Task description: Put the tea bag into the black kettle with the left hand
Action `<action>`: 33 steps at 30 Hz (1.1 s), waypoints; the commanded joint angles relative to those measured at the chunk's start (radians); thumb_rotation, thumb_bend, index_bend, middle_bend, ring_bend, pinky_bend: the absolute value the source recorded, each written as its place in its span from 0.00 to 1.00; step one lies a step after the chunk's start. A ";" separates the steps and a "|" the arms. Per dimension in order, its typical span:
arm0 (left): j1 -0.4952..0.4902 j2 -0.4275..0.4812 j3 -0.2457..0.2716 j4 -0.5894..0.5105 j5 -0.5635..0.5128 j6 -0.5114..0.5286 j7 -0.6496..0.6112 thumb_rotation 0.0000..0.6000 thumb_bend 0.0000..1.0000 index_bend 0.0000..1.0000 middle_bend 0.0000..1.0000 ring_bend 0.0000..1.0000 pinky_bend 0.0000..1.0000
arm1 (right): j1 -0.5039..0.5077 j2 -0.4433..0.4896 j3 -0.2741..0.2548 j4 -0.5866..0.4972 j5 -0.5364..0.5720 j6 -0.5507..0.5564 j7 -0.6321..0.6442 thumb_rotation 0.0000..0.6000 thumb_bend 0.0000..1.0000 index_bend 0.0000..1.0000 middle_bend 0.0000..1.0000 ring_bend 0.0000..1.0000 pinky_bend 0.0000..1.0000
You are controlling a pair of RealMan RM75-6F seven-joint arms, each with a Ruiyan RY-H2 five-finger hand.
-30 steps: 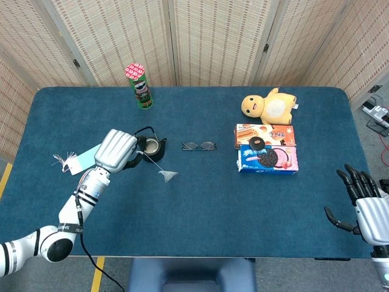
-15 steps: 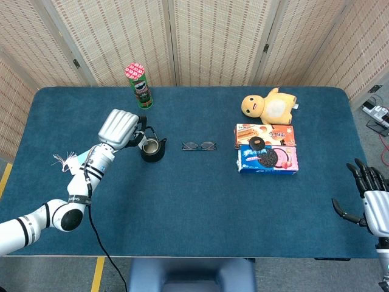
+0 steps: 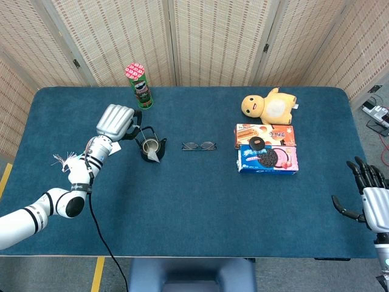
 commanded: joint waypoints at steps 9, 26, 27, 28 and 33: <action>0.002 -0.020 0.026 0.059 0.050 -0.006 -0.089 1.00 0.56 0.62 1.00 1.00 1.00 | 0.012 -0.001 0.003 0.003 0.002 -0.019 0.005 0.56 0.40 0.00 0.00 0.00 0.00; -0.017 -0.029 0.023 0.083 0.066 0.005 -0.140 1.00 0.56 0.61 1.00 1.00 1.00 | 0.020 0.002 -0.009 0.002 -0.016 -0.036 0.014 0.57 0.40 0.00 0.00 0.00 0.00; -0.017 -0.034 0.025 0.090 0.067 0.004 -0.142 1.00 0.56 0.61 1.00 1.00 1.00 | 0.021 0.002 -0.010 0.002 -0.018 -0.037 0.013 0.57 0.40 0.00 0.00 0.00 0.00; -0.018 -0.038 0.027 0.096 0.068 0.001 -0.147 1.00 0.56 0.60 1.00 1.00 1.00 | 0.021 0.002 -0.011 0.002 -0.020 -0.036 0.012 0.57 0.40 0.00 0.00 0.00 0.00; -0.012 -0.066 0.046 0.145 0.080 -0.018 -0.187 1.00 0.56 0.61 1.00 1.00 1.00 | 0.014 0.005 -0.012 -0.002 -0.029 -0.017 0.016 0.56 0.40 0.00 0.00 0.00 0.00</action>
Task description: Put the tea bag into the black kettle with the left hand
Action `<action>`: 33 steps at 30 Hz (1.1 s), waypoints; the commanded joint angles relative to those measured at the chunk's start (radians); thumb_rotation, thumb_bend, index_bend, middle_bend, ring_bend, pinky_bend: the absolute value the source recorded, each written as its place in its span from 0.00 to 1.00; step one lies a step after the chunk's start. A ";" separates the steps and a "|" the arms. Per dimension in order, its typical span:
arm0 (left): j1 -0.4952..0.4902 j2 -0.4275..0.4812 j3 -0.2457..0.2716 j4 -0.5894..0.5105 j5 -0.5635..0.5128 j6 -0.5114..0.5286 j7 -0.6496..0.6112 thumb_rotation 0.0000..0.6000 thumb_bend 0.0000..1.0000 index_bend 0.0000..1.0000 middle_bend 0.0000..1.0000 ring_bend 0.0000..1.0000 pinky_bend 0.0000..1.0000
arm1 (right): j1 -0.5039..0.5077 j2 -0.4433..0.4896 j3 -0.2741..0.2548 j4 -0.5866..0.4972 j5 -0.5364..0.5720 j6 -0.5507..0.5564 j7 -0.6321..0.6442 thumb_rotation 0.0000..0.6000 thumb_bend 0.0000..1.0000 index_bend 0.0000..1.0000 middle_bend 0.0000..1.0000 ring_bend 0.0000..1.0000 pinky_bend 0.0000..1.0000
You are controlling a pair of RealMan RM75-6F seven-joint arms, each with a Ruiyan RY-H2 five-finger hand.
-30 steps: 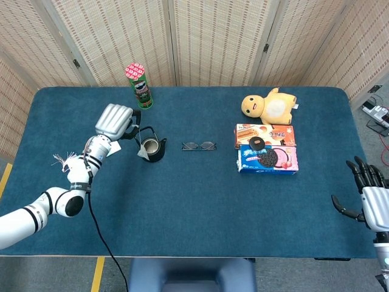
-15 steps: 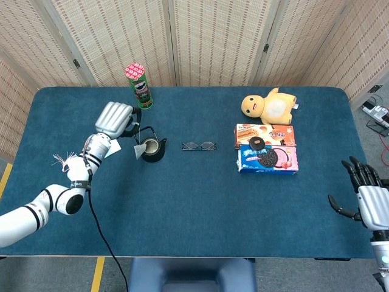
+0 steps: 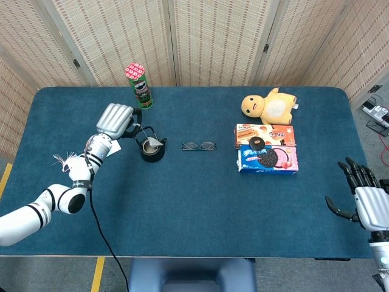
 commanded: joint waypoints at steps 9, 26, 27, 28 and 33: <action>0.106 -0.032 0.077 0.002 0.095 0.057 -0.164 1.00 0.56 0.61 1.00 1.00 1.00 | -0.003 0.001 -0.003 0.002 -0.003 0.004 0.000 0.57 0.40 0.00 0.00 0.00 0.00; 0.323 -0.116 0.243 -0.053 0.329 0.288 -0.402 1.00 0.30 0.05 1.00 1.00 1.00 | 0.010 -0.007 -0.018 -0.009 -0.030 -0.009 -0.022 0.57 0.40 0.00 0.00 0.00 0.00; 0.324 -0.101 0.244 -0.074 0.326 0.280 -0.388 1.00 0.25 0.01 1.00 1.00 1.00 | 0.009 -0.006 -0.018 -0.009 -0.029 -0.008 -0.020 0.57 0.40 0.00 0.00 0.00 0.00; 0.324 -0.079 0.246 -0.103 0.320 0.266 -0.368 1.00 0.22 0.00 1.00 1.00 1.00 | 0.008 -0.005 -0.018 -0.008 -0.028 -0.008 -0.017 0.56 0.40 0.00 0.00 0.00 0.00; 0.293 0.032 0.230 -0.236 0.271 0.168 -0.299 1.00 0.19 0.00 1.00 1.00 1.00 | 0.006 -0.001 -0.022 -0.007 -0.035 -0.004 -0.010 0.56 0.40 0.00 0.00 0.00 0.00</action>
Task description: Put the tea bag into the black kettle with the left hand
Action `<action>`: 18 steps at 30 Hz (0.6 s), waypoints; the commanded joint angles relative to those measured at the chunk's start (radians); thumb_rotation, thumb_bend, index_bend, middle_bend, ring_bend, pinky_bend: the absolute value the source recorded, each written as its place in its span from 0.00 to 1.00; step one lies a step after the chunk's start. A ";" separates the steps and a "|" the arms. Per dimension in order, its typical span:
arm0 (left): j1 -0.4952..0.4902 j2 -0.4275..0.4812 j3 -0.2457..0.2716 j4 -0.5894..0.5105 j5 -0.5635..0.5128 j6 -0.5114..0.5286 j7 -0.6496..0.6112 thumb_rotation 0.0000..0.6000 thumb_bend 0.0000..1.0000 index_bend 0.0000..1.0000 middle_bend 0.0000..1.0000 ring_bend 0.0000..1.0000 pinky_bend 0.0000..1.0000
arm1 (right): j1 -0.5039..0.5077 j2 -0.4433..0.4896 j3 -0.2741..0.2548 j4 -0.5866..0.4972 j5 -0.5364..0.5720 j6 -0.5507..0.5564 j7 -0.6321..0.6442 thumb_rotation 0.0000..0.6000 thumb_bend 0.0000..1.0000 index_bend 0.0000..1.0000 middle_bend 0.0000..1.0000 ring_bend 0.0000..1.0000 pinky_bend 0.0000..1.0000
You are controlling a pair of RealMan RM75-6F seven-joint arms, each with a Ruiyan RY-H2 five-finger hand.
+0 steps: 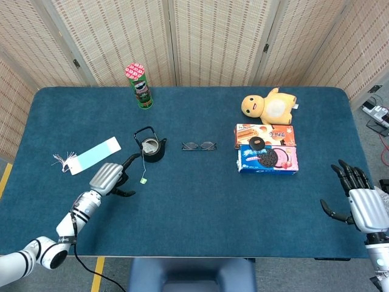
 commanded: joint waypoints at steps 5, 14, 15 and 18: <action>-0.150 0.207 -0.061 -0.171 -0.178 -0.342 0.095 0.98 0.19 0.00 1.00 1.00 1.00 | 0.001 0.000 -0.004 0.000 -0.004 -0.002 0.001 0.57 0.40 0.00 0.00 0.00 0.00; -0.328 0.113 -0.055 0.029 -0.426 -0.542 0.252 0.98 0.19 0.00 1.00 1.00 1.00 | 0.011 -0.004 -0.001 0.008 0.010 -0.022 0.001 0.56 0.40 0.00 0.00 0.00 0.00; -0.336 0.101 -0.052 0.045 -0.436 -0.545 0.261 0.98 0.19 0.00 1.00 1.00 1.00 | 0.011 -0.003 -0.001 0.008 0.013 -0.024 0.002 0.57 0.40 0.00 0.00 0.00 0.00; -0.351 0.067 -0.047 0.098 -0.463 -0.545 0.280 0.97 0.19 0.00 1.00 1.00 1.00 | 0.013 -0.002 -0.001 0.011 0.018 -0.029 0.003 0.57 0.40 0.00 0.00 0.00 0.00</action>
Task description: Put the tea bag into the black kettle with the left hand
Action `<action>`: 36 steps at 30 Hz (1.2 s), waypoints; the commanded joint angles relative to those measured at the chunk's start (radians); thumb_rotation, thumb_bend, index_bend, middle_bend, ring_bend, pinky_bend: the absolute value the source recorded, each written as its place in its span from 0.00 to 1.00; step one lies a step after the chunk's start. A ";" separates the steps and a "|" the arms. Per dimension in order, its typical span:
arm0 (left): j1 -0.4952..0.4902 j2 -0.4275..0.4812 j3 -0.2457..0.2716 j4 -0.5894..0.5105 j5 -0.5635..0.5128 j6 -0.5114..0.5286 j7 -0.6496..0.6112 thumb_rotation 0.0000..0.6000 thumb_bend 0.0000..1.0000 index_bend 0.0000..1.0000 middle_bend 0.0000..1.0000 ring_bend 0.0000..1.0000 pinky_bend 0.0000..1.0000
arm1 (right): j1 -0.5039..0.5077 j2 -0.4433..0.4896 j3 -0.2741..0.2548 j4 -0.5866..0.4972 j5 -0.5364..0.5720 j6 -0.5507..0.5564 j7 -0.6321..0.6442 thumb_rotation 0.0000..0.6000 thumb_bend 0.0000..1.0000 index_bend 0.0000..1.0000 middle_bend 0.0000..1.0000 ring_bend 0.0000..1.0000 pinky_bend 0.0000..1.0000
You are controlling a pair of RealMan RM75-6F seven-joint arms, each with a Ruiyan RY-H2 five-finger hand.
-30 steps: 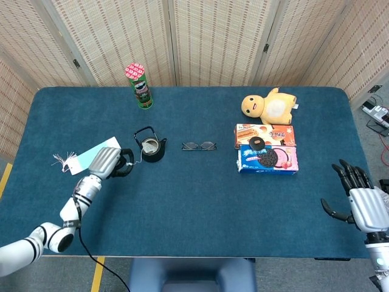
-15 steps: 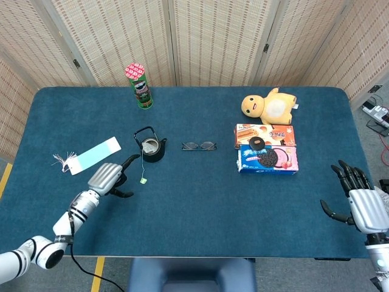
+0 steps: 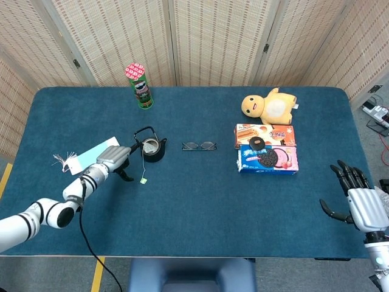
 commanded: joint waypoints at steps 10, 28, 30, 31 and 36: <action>-0.038 -0.085 0.018 0.138 -0.046 -0.048 0.028 0.98 0.19 0.02 1.00 1.00 1.00 | 0.005 0.000 0.004 0.005 0.016 -0.014 0.005 0.57 0.40 0.00 0.00 0.00 0.00; -0.023 -0.058 0.034 0.056 -0.026 -0.005 0.063 0.97 0.19 0.10 1.00 1.00 1.00 | 0.005 0.001 -0.003 0.001 0.001 -0.008 0.006 0.57 0.40 0.00 0.00 0.00 0.00; -0.022 -0.068 0.042 0.062 -0.027 -0.003 0.073 0.97 0.19 0.11 1.00 1.00 1.00 | 0.006 0.001 -0.003 0.002 0.001 -0.010 0.005 0.56 0.40 0.00 0.00 0.00 0.00; -0.023 -0.074 0.045 0.067 -0.027 -0.003 0.078 0.97 0.19 0.12 1.00 1.00 1.00 | 0.007 0.001 -0.004 0.002 0.001 -0.011 0.005 0.56 0.40 0.00 0.00 0.00 0.00; -0.028 -0.106 0.047 0.102 -0.034 -0.017 0.078 0.97 0.19 0.12 1.00 1.00 1.00 | 0.010 -0.001 -0.003 0.002 0.001 -0.015 0.002 0.56 0.40 0.00 0.00 0.00 0.00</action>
